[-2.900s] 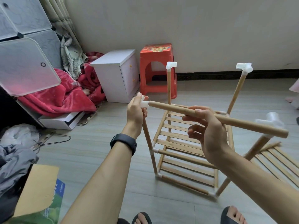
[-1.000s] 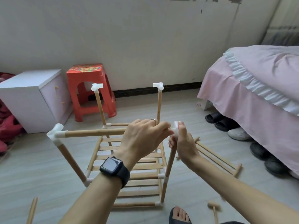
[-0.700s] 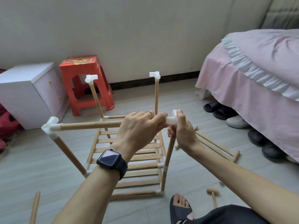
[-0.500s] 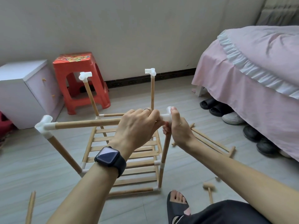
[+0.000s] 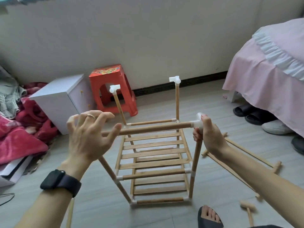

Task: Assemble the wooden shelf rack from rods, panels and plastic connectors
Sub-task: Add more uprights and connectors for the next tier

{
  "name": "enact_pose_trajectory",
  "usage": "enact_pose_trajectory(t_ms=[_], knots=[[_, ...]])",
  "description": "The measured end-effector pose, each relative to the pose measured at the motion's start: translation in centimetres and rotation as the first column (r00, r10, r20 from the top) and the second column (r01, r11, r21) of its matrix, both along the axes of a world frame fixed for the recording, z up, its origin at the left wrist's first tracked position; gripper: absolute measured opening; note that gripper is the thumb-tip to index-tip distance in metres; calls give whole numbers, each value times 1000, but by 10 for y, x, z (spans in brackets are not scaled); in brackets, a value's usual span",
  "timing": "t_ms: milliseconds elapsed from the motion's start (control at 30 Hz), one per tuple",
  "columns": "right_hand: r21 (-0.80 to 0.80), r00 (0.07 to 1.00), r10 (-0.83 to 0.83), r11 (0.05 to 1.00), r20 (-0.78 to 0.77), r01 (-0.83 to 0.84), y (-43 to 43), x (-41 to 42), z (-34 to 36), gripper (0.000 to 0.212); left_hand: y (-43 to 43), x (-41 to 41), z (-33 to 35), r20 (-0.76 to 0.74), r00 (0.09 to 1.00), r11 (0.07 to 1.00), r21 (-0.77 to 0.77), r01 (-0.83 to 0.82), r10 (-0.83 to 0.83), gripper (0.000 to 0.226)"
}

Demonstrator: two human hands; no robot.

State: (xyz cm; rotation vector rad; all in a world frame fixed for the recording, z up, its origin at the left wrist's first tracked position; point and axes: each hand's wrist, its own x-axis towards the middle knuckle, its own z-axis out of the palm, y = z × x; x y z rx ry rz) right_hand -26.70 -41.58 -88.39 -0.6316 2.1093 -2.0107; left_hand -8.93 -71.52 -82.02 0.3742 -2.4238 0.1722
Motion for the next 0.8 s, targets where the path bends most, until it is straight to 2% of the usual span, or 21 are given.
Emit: enact_pose_trajectory(t_ms=[33,67,100,133,167,200,233,267,300,400,533,667,800], knots=[[-7,1000,-11,1000,8,11,-3,-3,1,58,-13,5,3,-7,994,985,137,-108,110,48],[-15,1000,-19,1000,21,19,-7,-5,2,57,-23,7,4,6,981,930,318,-185,193,47],[-18,999,-24,1000,33,25,-10,-7,3,56,-31,7,4,9,974,821,537,-196,227,46],[-17,999,-29,999,39,30,-12,-8,3,55,-35,6,4,-19,975,624,772,-125,219,46],[-26,998,-31,999,56,32,-13,-10,4,54,-36,3,3,-60,978,337,941,-11,200,47],[-49,995,-31,998,95,36,-13,-13,6,52,-36,1,-1,-83,979,71,995,71,186,47],[-81,988,-27,996,154,39,-12,-15,10,49,-33,-1,-6,-99,981,-105,988,117,164,47],[-100,978,-22,994,205,43,-11,-19,15,44,-29,-2,-11,-120,982,-192,970,147,147,49],[-93,971,-16,995,237,39,-10,-23,22,40,-22,-3,-14,-140,981,-219,961,167,135,50],[30,976,-1,1000,219,-6,-12,-36,37,28,-15,-7,-11,-201,970,-200,953,226,137,37],[53,968,31,998,250,-46,-16,-41,44,27,-20,-10,12,-254,958,-238,930,279,132,34],[39,963,60,997,262,-73,-14,-42,41,24,-8,-17,9,-192,969,-134,968,213,156,29],[35,979,-5,999,206,-2,-19,-37,34,21,-2,-18,4,-191,973,-92,975,204,126,39]])
